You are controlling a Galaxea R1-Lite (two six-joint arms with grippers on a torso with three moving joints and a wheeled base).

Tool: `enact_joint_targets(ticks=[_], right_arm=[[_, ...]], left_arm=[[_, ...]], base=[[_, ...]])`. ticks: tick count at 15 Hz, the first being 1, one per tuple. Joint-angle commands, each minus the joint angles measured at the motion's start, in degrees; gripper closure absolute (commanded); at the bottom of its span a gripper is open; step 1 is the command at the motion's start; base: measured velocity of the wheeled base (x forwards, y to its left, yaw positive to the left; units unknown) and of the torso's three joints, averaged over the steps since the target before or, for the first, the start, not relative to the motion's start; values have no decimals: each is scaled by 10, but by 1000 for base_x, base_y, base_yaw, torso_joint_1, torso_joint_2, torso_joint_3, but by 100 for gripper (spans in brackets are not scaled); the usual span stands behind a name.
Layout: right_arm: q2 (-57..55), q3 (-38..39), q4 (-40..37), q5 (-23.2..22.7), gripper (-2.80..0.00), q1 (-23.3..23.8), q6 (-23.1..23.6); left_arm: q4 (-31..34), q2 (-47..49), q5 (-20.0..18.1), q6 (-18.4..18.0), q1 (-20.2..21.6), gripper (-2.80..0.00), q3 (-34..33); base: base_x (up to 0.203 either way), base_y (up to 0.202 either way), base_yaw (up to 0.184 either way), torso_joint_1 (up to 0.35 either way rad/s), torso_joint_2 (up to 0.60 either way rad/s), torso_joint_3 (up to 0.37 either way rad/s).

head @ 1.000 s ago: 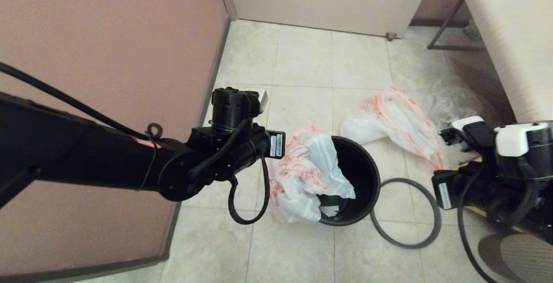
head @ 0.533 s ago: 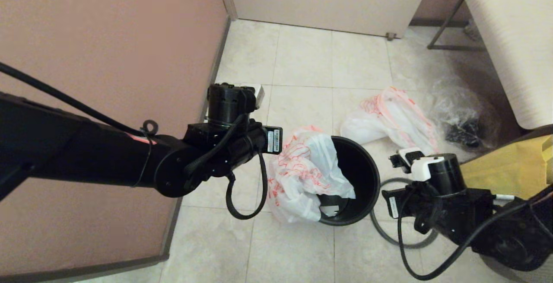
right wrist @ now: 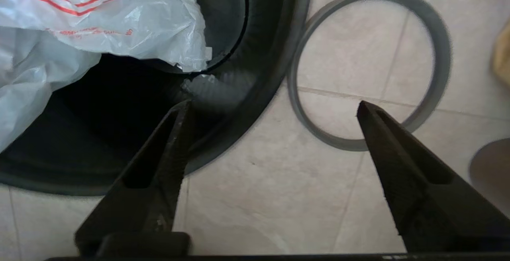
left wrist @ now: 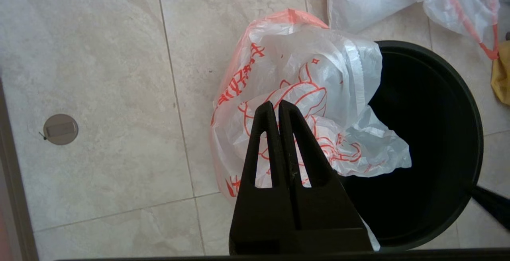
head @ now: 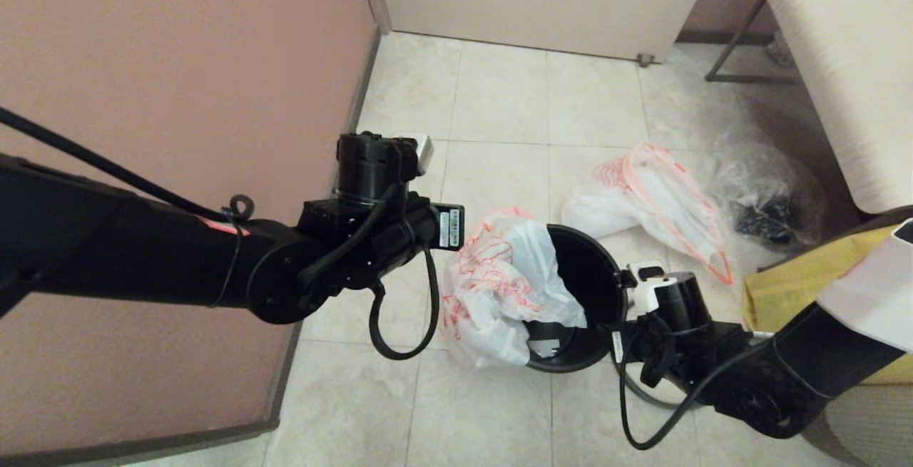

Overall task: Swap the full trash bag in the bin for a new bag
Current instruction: Put the new garbage bag on the trash can

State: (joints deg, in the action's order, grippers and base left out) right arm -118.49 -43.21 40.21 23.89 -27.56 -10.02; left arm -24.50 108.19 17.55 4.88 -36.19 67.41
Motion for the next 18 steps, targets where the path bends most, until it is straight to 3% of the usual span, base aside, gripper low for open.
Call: enact_joint_targets(ticks=[1, 2, 13, 18], right_arm=[[-29, -19, 2, 1, -280, 0, -1], [-35, -28, 2, 0, 0, 0, -2], [-87, -89, -15, -9, 0, -30, 3], [-86, -159, -36, -13, 0, -41, 50]], left_arm=[[-1, -3, 1, 0, 0, 0, 0], [-1, -4, 1, 0, 0, 0, 0], [34, -38, 0, 1, -4, 0, -1], [39, -44, 0, 1, -4, 0, 0]], base=[[0, 0, 0, 0, 0, 0], [0, 0, 0, 0, 0, 0], [0, 0, 0, 0, 0, 0], [0, 0, 0, 0, 0, 0]])
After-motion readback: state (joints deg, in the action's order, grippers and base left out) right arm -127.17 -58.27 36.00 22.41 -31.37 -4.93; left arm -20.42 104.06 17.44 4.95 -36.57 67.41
